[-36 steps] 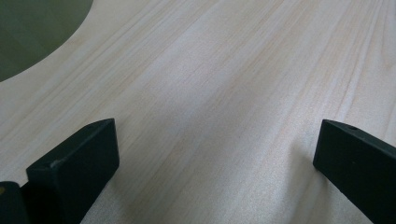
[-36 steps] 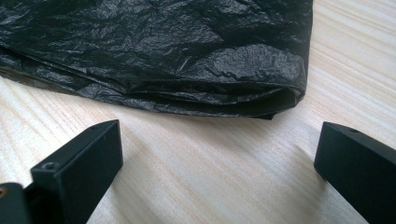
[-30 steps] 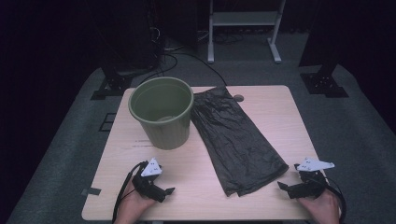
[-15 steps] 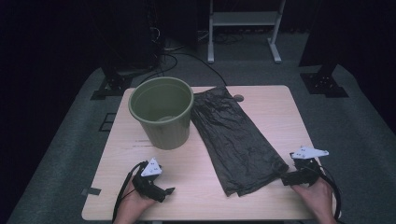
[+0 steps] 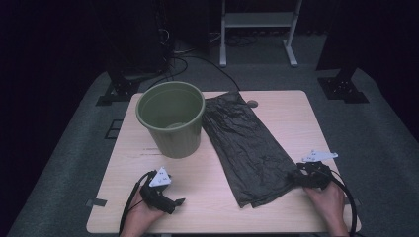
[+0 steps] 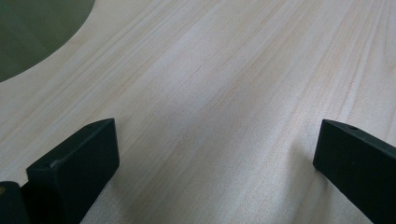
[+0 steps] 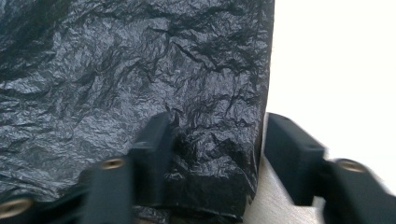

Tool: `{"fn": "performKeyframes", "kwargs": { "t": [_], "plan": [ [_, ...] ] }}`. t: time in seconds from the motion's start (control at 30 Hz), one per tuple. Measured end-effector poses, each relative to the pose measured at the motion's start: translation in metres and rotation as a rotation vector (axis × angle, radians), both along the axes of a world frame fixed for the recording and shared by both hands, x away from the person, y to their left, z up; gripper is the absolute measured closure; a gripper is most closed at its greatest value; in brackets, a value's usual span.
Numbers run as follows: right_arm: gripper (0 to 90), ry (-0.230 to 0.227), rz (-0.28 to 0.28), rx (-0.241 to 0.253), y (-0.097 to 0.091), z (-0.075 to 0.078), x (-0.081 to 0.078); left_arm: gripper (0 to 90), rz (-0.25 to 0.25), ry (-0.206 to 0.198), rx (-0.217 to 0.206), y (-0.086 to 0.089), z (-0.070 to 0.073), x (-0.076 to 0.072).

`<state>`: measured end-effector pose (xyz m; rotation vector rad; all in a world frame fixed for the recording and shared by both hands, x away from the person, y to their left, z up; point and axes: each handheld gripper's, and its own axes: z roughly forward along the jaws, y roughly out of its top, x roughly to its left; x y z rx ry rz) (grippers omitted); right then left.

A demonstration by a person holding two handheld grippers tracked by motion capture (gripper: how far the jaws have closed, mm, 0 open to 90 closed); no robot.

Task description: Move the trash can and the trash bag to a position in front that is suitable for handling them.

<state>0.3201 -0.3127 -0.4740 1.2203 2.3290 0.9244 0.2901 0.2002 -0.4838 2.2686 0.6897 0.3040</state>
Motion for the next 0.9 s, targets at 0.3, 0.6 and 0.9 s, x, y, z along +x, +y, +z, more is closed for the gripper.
{"fn": "performKeyframes", "kwargs": {
  "t": [0.3,0.6,0.9],
  "plan": [
    [79.2,0.02,0.019,0.021,-0.002,0.001,-0.001,0.0,0.0,0.0,0.0,0.0,0.0,0.0],
    [89.1,0.026,0.027,-0.009,-0.002,0.003,-0.004,0.0,0.0,0.0,0.0,0.0,0.0,0.0],
    [89.1,0.005,0.005,0.0,-0.017,0.011,-0.015,0.0,0.0,0.0,0.0,0.0,0.0,0.0]
  ]
}}
